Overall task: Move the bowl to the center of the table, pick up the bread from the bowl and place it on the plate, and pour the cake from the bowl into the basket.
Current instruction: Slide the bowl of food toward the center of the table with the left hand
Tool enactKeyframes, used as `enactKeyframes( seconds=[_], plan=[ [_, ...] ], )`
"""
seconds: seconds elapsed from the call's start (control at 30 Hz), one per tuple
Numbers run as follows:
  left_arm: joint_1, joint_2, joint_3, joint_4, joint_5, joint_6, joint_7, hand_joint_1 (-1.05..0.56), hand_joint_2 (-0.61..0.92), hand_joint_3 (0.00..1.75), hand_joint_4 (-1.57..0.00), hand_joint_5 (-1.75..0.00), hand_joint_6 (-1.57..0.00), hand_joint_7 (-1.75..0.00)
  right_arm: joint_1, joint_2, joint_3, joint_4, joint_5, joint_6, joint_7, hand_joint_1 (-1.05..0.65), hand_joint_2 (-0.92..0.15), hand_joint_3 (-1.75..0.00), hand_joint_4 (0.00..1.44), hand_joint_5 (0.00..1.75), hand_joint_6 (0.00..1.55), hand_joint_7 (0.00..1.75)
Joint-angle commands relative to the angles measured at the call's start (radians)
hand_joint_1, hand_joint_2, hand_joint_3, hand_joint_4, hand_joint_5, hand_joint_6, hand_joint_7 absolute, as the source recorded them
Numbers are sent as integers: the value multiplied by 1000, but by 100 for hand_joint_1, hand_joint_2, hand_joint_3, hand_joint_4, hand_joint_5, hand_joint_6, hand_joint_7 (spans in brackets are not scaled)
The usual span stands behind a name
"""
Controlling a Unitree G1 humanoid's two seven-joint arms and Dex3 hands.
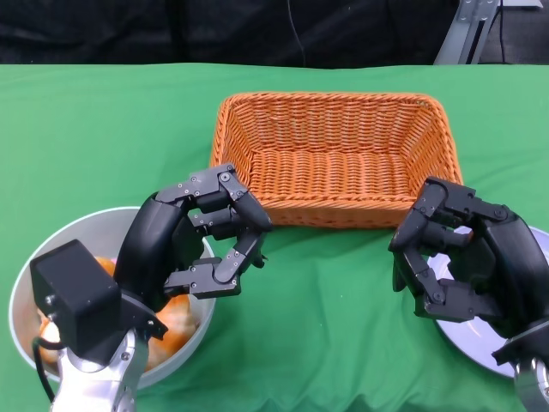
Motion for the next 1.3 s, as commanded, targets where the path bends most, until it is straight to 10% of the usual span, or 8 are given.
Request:
enactKeyframes(
  seconds=[0.03,1.03,1.3],
  plan=[
    [-3,12,6,7,-4,-11,-5,-10,61,100,-77,-157,-79,-126,-2,-12,-11,3,-8,-5,-8,-23,-52,-109,76,175,72,138],
    [-10,28,19,11,32,-70,17,-13,62,96,-73,-155,-77,-124,-1,-8,-4,39,-11,-42,-3,-21,-54,-108,78,175,72,139],
    [-31,72,100,-27,51,-80,94,-20,78,52,-70,-116,-81,-69,-6,-1,0,48,-17,-47,-5,-21,-54,-108,78,175,73,138]
  ],
)
